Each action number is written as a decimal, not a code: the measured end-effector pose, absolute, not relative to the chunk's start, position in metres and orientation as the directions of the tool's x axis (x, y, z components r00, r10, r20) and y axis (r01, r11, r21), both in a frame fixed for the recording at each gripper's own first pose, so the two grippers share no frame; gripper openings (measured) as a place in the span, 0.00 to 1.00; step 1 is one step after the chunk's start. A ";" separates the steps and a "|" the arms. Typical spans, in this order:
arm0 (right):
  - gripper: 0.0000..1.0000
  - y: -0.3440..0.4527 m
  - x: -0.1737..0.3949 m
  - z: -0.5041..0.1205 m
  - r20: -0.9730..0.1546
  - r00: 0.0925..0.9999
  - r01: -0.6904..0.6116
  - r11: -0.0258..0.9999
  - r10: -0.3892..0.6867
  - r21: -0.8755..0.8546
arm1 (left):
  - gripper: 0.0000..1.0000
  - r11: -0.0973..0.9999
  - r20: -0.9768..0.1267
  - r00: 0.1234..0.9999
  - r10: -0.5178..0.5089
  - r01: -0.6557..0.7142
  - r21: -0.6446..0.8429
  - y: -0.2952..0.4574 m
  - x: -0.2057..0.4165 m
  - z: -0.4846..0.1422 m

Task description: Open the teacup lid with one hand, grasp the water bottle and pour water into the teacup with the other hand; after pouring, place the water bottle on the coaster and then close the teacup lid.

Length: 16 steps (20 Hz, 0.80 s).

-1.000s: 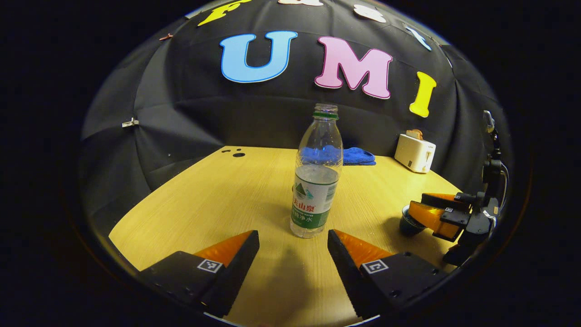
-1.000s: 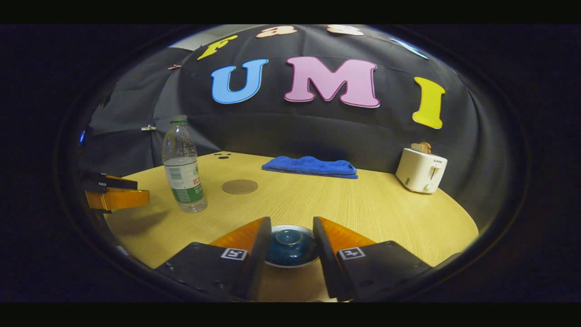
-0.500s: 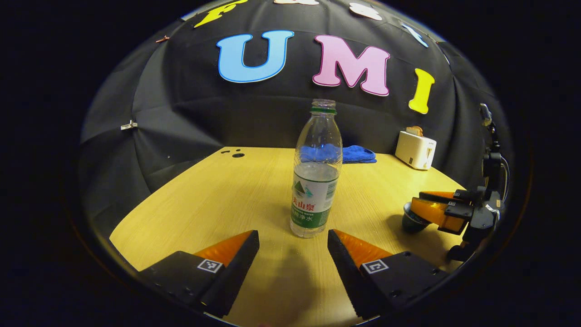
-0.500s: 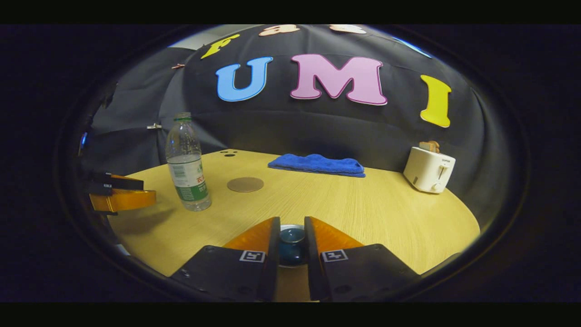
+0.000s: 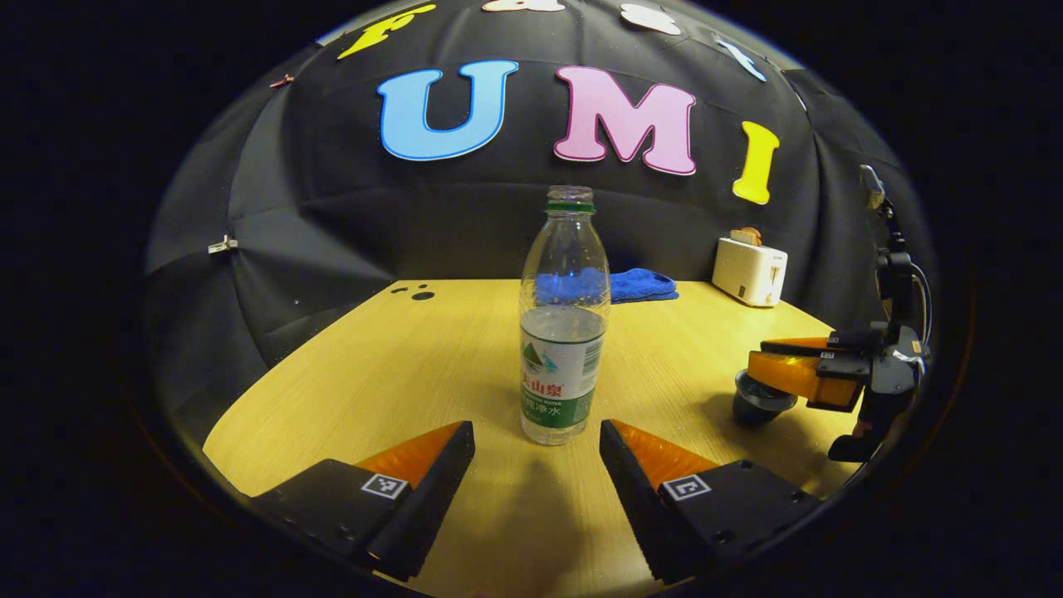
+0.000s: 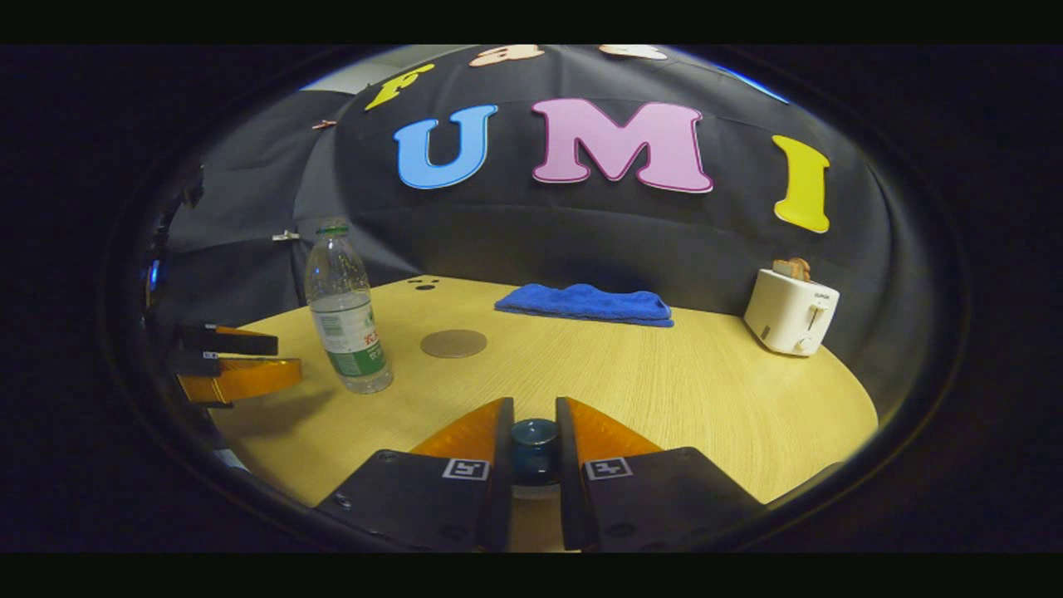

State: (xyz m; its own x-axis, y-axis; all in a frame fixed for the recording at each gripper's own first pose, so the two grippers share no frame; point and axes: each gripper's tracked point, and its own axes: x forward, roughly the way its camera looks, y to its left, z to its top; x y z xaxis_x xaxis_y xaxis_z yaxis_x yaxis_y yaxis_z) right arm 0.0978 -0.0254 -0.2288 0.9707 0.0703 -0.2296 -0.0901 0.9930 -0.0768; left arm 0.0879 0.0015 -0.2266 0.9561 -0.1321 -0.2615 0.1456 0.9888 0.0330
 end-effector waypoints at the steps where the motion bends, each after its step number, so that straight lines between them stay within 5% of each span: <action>1: 0.27 -0.026 0.099 -0.227 -0.230 0.970 -0.091 0.994 0.073 -0.069 | 0.95 0.987 -0.262 0.955 -0.140 0.154 0.034 0.000 0.090 -0.227; 16: 0.27 -0.040 0.101 -0.192 -0.213 0.975 -0.076 0.997 0.067 -0.031 | 0.95 0.972 -0.147 0.966 -0.213 0.225 0.069 -0.028 0.179 -0.208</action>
